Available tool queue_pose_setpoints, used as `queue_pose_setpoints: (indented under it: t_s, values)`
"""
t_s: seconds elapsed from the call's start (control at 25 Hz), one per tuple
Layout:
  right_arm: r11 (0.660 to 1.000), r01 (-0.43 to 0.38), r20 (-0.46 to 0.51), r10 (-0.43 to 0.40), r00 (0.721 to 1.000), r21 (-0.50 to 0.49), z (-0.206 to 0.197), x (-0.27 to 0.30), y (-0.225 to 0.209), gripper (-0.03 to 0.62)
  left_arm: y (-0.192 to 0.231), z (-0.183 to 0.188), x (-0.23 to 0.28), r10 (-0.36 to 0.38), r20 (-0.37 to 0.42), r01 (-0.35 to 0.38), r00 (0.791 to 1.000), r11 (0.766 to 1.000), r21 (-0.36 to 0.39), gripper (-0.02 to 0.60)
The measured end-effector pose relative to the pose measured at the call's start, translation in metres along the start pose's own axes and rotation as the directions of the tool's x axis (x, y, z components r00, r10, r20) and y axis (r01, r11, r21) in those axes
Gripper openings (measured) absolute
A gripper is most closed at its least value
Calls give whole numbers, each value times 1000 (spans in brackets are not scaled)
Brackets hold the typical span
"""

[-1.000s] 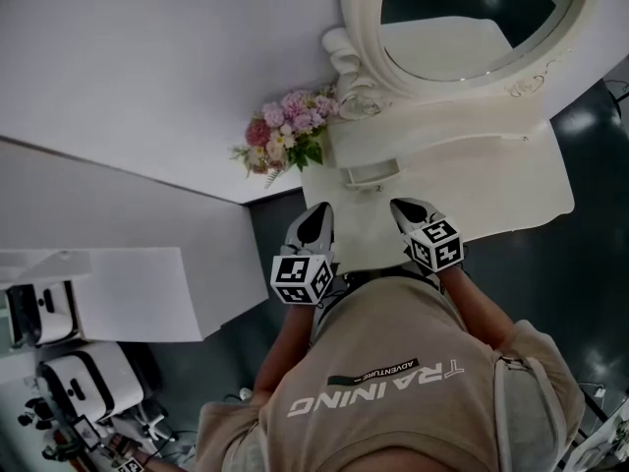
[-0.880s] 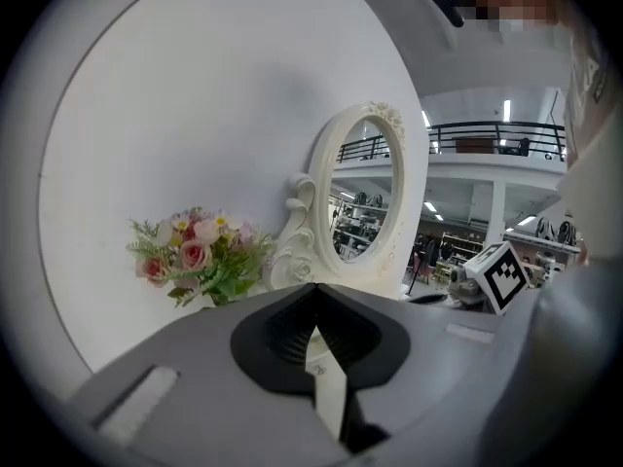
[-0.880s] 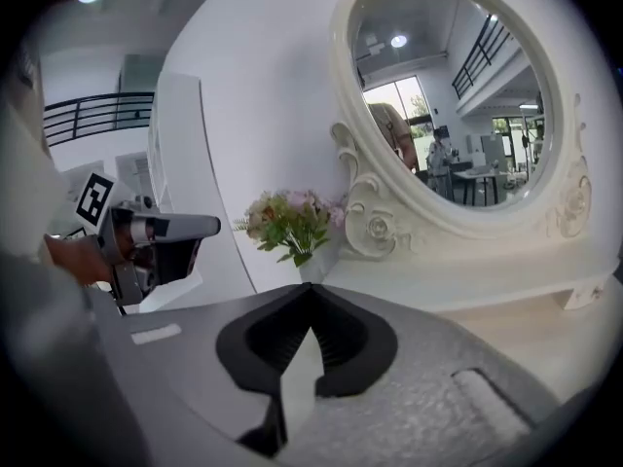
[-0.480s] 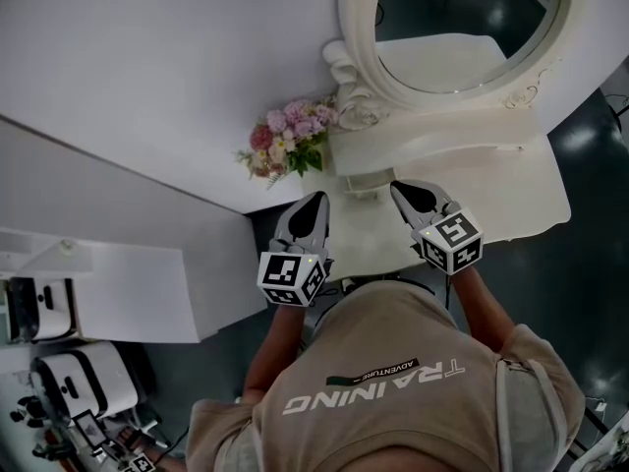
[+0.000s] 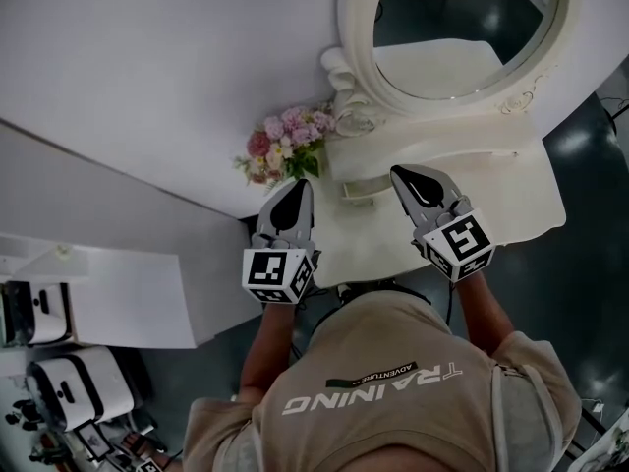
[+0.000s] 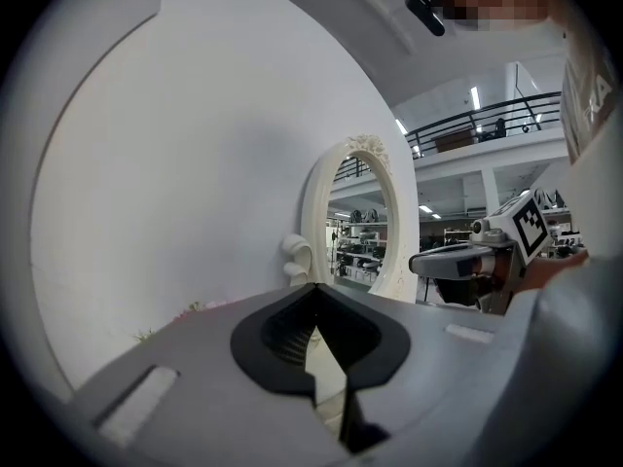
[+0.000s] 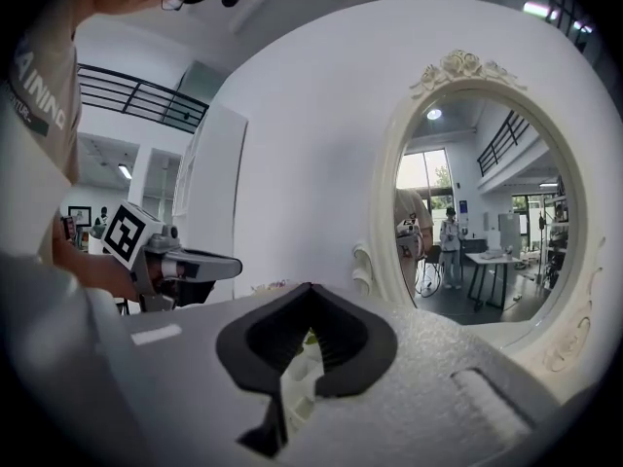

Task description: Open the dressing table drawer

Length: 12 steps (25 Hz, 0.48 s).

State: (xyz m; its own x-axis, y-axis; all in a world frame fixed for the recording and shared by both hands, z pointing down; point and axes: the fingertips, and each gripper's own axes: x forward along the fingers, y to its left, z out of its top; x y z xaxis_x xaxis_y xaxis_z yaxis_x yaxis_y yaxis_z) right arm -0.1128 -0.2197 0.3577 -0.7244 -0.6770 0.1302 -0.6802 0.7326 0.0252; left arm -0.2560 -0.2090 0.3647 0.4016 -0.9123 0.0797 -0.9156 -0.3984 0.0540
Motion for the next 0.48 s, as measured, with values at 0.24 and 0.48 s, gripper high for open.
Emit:
queue_pose_setpoints:
  t_s: [0.24,0.48]
  values:
    - [1000,9,65,-9,998,-12,26,1,-3,2,15,20,4,30,33,-31,999,999,20,18]
    - [1000,3,69,-2,998,-6,25,5,1,2,18,22,2,42,25,-43,999,999,24,18]
